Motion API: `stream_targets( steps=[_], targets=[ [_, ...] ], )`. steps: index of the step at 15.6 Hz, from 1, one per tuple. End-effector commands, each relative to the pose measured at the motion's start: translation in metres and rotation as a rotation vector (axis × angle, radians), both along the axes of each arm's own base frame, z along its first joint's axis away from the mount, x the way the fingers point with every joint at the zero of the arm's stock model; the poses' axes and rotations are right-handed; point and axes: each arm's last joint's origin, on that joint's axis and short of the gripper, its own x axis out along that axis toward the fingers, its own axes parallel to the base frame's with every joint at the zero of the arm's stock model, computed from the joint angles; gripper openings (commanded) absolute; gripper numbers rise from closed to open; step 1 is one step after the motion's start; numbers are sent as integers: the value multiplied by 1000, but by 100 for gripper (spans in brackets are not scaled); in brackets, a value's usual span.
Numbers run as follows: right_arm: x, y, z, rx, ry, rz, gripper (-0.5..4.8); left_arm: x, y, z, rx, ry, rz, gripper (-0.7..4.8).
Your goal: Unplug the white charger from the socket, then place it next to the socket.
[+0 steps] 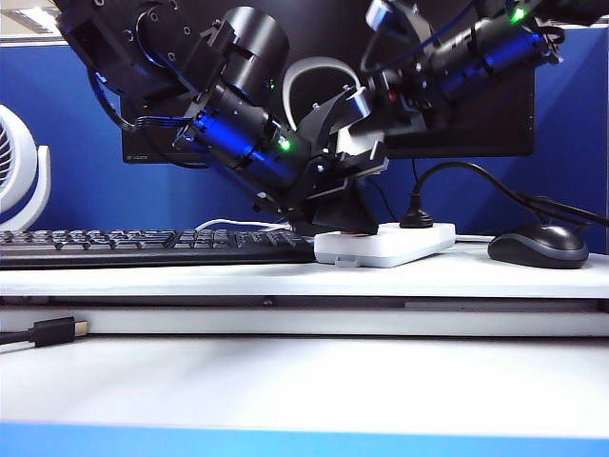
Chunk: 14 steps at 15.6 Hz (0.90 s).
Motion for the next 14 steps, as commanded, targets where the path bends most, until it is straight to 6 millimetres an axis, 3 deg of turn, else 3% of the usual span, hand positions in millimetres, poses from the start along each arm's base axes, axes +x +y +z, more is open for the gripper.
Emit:
stream_targets(
  steps=[1,3,7,8,11,14],
  targets=[
    [-2,-3,18,27,-88,-34,116,-4,1,-9,47,35,-16,-5],
    [-7,-5,27,62,-79,-42,116,-5,2,2,23,6,-16,-5],
    [-21,-10,43,96,-43,-73,116,-13,10,43,-47,-81,-13,-5],
    [-26,-12,48,117,-29,-73,116,-20,16,67,-87,-130,-12,-5],
    [-34,-12,57,174,-1,-48,116,-37,31,109,-131,-204,23,-5],
    [-40,-10,59,253,89,94,116,-57,53,146,-115,-317,160,-5]
  ],
)
